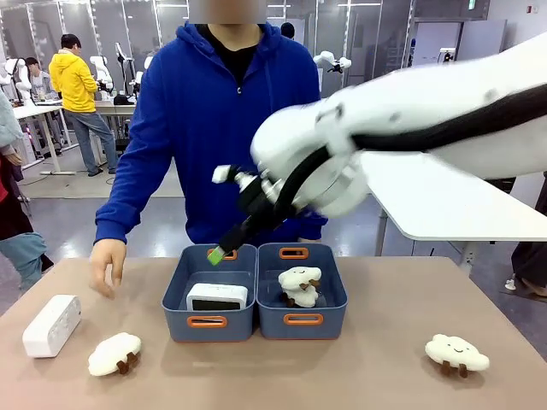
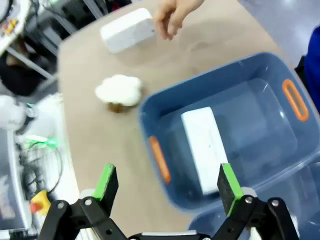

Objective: Sort the digital clocks into the basket.
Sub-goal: Pick up the Digital clock from the table and place it into the empty Plastic storage basket.

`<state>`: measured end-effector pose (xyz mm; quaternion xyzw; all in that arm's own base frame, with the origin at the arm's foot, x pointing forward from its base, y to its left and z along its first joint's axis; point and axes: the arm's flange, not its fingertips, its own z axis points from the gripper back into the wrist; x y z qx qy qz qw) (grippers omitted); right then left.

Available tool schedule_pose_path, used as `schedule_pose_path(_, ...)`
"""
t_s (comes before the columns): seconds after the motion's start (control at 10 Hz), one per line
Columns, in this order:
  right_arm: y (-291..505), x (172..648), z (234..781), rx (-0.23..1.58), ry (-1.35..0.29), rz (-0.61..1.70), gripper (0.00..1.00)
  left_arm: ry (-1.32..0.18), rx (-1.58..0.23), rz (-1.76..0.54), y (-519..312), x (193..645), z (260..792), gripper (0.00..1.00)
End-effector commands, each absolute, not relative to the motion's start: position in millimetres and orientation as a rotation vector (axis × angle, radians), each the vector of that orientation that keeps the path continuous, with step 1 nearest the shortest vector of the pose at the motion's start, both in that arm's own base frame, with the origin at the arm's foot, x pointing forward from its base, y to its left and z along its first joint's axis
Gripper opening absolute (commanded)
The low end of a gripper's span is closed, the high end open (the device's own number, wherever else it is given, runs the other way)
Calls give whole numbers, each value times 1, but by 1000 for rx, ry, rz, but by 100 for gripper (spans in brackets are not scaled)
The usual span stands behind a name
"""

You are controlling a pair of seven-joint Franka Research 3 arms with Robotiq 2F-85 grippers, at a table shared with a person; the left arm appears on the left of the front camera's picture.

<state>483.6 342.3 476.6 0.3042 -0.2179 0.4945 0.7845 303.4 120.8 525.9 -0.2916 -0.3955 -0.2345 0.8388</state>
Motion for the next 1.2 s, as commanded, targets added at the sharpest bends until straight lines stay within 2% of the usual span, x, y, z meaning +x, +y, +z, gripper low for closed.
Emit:
schedule_pose_path(0.0, 247, 452, 496, 699, -388, 1034, 100, -851, -636, -516, 122, 305, 526, 100)
schedule_pose_path(0.2, 175, 433, 510, 777, -386, 893, 100, -851, -636, -516, 122, 305, 526, 100)
schedule_pose_path(0.4, 98, 409, 511, 782, -491, 725, 100, -851, -636, -516, 122, 305, 526, 100)
schedule_pose_path(0.6, 27, 384, 512, 474, -642, 616, 100, -851, -636, -516, 122, 305, 526, 100)
schedule_pose_path(0.7, -8, 360, 515, 418, -720, 595, 100, -851, -636, -516, 122, 305, 526, 100)
schedule_pose_path(1.0, -57, 342, 515, 410, -765, 638, 100, -851, -636, -516, 122, 305, 526, 100)
schedule_pose_path(1.1, -62, 337, 514, 478, -762, 633, 100, -851, -636, -516, 122, 305, 526, 100)
